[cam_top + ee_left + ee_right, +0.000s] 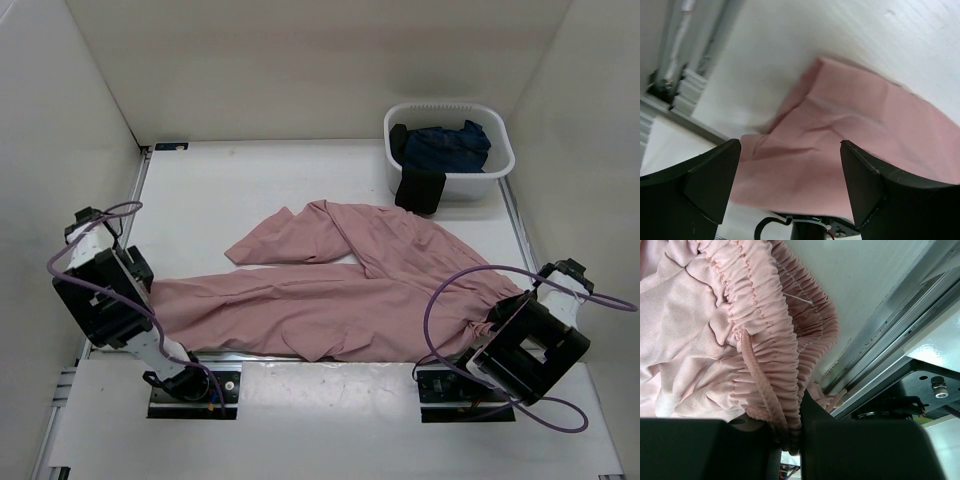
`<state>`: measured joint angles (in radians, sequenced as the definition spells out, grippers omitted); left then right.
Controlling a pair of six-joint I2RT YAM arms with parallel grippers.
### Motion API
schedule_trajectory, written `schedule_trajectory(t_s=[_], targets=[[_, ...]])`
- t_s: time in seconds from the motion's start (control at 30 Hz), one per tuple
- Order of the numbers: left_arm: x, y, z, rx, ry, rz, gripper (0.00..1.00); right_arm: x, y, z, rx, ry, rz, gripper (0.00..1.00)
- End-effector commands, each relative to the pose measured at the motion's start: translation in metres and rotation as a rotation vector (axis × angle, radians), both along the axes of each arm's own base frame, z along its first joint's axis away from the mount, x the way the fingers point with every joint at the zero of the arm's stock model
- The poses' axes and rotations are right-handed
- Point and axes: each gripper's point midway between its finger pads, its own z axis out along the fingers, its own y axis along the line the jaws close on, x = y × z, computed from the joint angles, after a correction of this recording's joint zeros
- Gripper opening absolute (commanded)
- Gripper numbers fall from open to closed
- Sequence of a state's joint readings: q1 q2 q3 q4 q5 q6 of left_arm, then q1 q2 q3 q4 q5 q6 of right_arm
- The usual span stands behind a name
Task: Fold and stack the trousers
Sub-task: Flatten the trousers out
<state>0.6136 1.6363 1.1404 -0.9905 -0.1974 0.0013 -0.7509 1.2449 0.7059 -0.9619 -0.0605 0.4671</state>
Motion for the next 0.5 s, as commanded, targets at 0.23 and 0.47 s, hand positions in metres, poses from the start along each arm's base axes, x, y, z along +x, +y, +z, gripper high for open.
schedule_trajectory(t_s=[0.23, 0.47], targets=[[-0.002, -0.032, -0.062, -0.165, 0.069, -0.035, 0.35, 0.005, -0.011, 0.003, -0.037, -0.006, 0.007, 0.17], [0.052, 0.014, 0.023, 0.081, -0.204, -0.041, 0.14, 0.008, -0.019, 0.015, -0.068, -0.013, 0.006, 0.12]])
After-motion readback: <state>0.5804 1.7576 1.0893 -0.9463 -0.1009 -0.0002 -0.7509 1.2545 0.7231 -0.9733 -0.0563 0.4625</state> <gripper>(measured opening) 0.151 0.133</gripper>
